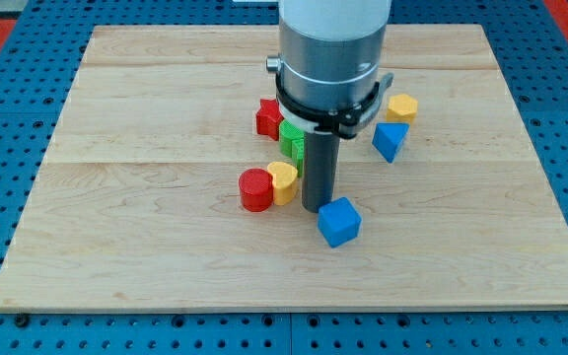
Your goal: Slide the yellow heart up a bit
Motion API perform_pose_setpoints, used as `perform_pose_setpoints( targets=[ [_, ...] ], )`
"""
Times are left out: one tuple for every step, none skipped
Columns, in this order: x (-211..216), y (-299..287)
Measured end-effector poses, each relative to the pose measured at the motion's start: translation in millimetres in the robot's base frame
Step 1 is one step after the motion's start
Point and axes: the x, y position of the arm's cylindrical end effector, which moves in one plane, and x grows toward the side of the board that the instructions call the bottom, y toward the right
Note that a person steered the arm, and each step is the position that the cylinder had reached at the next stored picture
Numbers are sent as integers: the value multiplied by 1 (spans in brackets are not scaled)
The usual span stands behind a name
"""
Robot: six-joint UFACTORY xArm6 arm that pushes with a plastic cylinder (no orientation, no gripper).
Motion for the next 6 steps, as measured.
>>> perform_pose_setpoints(
  targets=[
    [13,0],
    [10,-12],
    [-7,-28],
    [-21,-32],
    [-19,-32],
    [14,-32]
  ],
)
